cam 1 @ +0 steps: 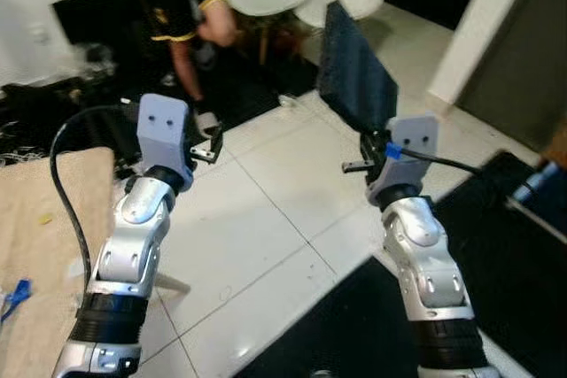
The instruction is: Picking trash to rubbish bin
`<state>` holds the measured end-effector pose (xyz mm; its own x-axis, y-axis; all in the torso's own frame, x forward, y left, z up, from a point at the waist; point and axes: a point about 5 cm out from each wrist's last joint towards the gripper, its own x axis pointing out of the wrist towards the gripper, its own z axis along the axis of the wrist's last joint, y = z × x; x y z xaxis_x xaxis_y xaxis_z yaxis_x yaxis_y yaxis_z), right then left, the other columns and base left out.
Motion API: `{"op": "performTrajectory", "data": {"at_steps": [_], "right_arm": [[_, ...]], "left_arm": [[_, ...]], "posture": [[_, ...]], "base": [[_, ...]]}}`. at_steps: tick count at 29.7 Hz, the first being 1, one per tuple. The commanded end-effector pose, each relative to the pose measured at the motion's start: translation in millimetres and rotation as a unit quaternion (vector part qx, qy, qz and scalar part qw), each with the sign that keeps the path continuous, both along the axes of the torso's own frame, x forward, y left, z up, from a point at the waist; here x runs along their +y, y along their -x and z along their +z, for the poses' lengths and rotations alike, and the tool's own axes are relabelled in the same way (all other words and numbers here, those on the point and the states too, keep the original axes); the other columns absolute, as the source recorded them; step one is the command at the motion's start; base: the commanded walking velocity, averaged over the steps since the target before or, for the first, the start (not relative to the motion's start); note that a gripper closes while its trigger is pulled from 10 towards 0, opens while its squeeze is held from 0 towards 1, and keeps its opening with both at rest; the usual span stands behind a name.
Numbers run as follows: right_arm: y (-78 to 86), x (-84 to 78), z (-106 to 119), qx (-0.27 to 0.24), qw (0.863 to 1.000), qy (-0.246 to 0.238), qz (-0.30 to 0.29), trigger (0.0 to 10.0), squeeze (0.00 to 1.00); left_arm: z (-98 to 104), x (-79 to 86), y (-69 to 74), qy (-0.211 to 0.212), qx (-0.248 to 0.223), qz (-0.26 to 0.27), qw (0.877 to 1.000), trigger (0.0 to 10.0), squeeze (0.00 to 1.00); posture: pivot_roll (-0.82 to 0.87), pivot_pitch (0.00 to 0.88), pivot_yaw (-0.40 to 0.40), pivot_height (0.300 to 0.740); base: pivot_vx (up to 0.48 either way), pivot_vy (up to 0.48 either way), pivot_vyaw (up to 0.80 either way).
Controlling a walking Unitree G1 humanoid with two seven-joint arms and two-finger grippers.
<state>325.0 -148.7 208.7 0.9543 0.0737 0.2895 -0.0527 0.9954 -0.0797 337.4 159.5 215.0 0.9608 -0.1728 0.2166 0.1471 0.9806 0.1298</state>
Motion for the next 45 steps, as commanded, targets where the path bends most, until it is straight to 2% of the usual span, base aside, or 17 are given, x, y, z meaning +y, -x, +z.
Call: {"op": "performTrajectory", "data": {"at_steps": [1,32,37,38,41,43,45], "right_arm": [[0.9,-1.8,-1.8,0.004,1.0,-0.002,-0.001,10.0,0.0],[-1.6,-1.1,-4.9,0.009,1.0,-0.001,0.0,10.0,0.0],[-0.6,3.5,-6.0,0.008,1.0,0.0,0.001,10.0,0.0],[-0.1,2.2,-5.7,0.006,1.0,-0.006,-0.001,10.0,0.0],[-0.5,-1.8,-8.2,0.01,1.0,-0.013,-0.006,10.0,0.0],[-2.4,-0.8,-10.2,0.014,1.0,-0.015,-0.007,10.0,0.0],[-2.9,-0.3,-9.6,0.012,1.0,-0.015,-0.007,10.0,0.0]], "left_arm": [[-4.2,1.4,0.0,-0.006,0.007,0.003,1.0,10.0,0.0],[0.9,2.3,-3.9,-0.001,-0.003,0.005,1.0,10.0,0.0],[-0.7,6.0,-3.0,0.004,-0.002,0.004,1.0,10.0,0.0],[-1.7,3.5,-3.6,-0.008,0.001,-0.002,1.0,10.0,0.0],[0.5,-2.4,-4.4,-0.022,-0.005,-0.014,1.0,10.0,0.0],[5.6,2.6,-5.4,0.005,-0.008,-0.005,1.0,10.0,0.0],[5.1,5.6,-5.5,0.008,-0.007,0.001,1.0,10.0,0.0]], "posture": [[-0.01,0.15,0.063,0.74],[-0.01,0.149,0.052,0.74],[0.02,0.149,0.103,0.74],[0.02,0.129,0.07,0.74],[0.02,0.126,0.052,0.74],[0.0,0.121,0.068,0.74],[0.0,0.121,0.068,0.74]], "base": [[0.0,0.0,-0.8],[0.0,0.0,-0.8],[0.0,0.0,-0.8],[0.0,0.0,-0.8],[0.0,0.0,-0.8],[0.0,0.0,-0.8],[0.0,0.0,-0.8]]}}
